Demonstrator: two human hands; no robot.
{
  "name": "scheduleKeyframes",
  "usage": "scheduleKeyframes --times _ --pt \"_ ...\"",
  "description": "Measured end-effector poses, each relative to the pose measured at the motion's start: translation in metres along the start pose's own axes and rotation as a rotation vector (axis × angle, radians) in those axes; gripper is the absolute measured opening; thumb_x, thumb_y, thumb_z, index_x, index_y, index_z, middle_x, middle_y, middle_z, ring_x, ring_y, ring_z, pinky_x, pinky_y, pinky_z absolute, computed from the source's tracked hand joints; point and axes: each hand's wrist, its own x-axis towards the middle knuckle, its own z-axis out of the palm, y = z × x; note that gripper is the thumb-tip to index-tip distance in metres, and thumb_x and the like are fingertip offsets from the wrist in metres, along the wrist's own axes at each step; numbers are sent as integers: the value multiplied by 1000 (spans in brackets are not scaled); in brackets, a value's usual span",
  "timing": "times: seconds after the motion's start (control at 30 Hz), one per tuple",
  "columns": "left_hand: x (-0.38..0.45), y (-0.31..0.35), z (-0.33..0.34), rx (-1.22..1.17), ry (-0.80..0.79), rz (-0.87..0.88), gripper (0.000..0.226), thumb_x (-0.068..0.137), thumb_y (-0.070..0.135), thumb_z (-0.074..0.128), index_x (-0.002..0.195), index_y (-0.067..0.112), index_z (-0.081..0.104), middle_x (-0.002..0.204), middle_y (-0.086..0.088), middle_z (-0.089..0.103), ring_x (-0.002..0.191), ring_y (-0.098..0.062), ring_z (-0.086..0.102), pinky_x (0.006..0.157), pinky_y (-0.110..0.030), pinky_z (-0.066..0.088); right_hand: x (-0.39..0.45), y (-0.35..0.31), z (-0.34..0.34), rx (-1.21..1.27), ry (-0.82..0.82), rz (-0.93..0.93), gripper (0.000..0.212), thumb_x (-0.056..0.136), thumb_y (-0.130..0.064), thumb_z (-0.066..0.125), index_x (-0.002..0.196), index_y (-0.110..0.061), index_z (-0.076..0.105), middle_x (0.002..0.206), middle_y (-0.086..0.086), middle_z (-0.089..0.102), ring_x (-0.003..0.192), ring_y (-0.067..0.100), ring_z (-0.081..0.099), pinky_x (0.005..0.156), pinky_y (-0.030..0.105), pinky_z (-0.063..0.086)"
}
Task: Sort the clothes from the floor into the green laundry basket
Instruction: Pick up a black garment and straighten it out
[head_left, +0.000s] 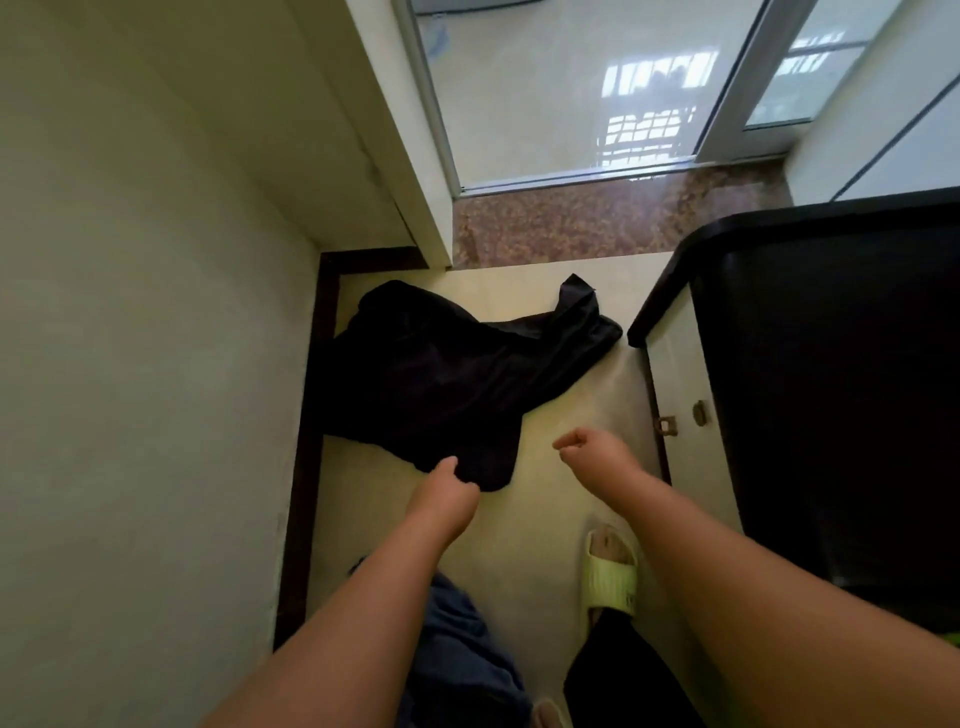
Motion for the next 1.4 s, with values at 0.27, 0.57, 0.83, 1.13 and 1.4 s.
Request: scheduleKeyframes --times 0.27,0.57,0.83,1.13,1.4 --pt "69 63 -5 -39 4 -33 60 92 17 43 150 21 28 136 -12 52 115 -32 57 93 -39 50 72 -23 -42 -52 -58 51 22 95 -14 49 111 -16 64 97 5 62 72 14 54 56 22 43" --pt "144 57 -39 -33 -22 -89 60 93 21 45 150 23 26 136 -10 52 111 -27 60 94 -40 52 136 -55 -17 -130 -144 87 18 95 -16 52 109 -17 64 101 3 64 99 23 63 80 32 53" --pt "274 32 -132 161 77 -54 71 91 17 43 154 27 11 151 -6 33 115 -27 55 90 -36 52 221 -120 31 -105 -114 37 19 95 -17 54 108 -21 66 99 -3 62 83 10 55 61 17 43" --pt "408 11 -157 807 -73 -10 71 88 1 58 147 31 32 155 6 16 80 -16 64 66 -28 57 302 -147 85 -51 -102 -6 19 94 -20 55 109 -24 67 99 -7 64 94 11 59 72 23 44" --pt "447 -10 -134 864 -82 193 42 90 9 55 132 13 48 147 12 26 72 -20 63 67 -36 59 304 -124 107 50 -141 66 17 93 -19 58 107 -25 65 101 -3 69 94 8 62 80 25 46"
